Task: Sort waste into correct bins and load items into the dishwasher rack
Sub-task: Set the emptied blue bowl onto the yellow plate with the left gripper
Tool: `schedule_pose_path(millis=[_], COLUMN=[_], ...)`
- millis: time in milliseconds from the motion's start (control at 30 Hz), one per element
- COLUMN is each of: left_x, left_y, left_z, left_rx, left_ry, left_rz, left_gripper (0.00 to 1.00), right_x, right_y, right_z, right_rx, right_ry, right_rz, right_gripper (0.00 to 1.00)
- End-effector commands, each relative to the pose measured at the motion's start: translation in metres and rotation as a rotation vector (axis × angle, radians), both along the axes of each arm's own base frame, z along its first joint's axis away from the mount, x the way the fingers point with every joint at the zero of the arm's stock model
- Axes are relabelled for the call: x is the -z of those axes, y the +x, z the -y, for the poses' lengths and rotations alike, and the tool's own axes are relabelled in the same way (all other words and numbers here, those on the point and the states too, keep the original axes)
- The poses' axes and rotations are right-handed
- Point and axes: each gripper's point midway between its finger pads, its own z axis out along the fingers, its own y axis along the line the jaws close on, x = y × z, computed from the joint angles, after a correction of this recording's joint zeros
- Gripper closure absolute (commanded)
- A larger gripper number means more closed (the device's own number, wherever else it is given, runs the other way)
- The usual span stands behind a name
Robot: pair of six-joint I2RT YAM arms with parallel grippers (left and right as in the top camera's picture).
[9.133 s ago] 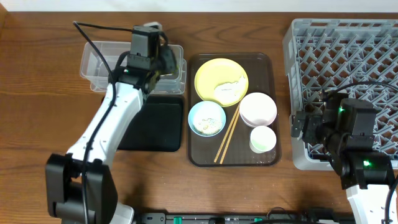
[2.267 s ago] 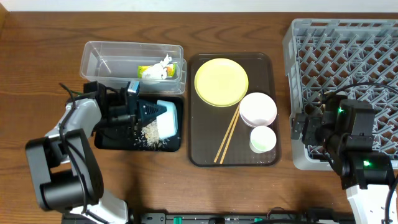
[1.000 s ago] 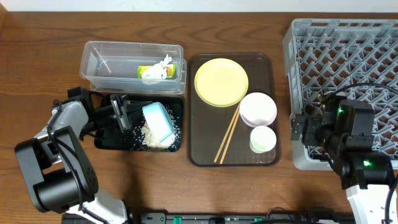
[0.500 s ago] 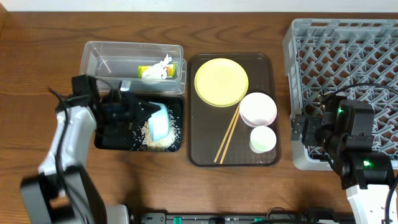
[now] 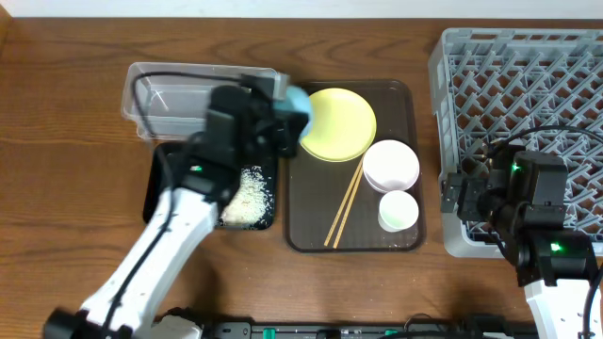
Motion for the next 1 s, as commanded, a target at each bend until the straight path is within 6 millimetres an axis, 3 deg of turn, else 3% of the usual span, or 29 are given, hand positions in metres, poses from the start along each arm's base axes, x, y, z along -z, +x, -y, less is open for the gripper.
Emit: schedule_pose_path(millis=[0, 233, 500, 700, 833, 967], left_x=[0.013, 0.063, 0.122, 0.133, 0.134, 0.139], left_y=[0.031, 0.047, 0.041, 0.034, 0.032, 0.027], left_z=[0.006, 0.043, 0.064, 0.073, 0.073, 0.074], left_rx=[-0.13, -0.136, -0.082, -0.057, -0.053, -0.03], left_ry=[0.109, 0.171, 0.231, 0.245, 0.249, 0.253], left_rz=[0.088, 0.094, 0.011, -0.005, -0.012, -0.04], left_gripper=[0.94, 0.94, 0.93, 0.91, 0.83, 0.51], right_x=[-0.009, -0.009, -0.009, -0.009, -0.009, -0.008], right_y=[0.002, 0.002, 0.002, 0.002, 0.002, 0.002], right_z=[-0.001, -0.001, -0.001, -0.001, -0.001, -0.001], right_rx=[-0.005, -0.005, -0.005, -0.005, -0.005, -0.005], right_ry=[-0.009, -0.009, -0.01, -0.009, -0.009, -0.009], right_rz=[0.022, 0.022, 0.022, 0.022, 0.022, 0.019], right_gripper=[0.01, 0.01, 0.01, 0.01, 0.01, 0.01])
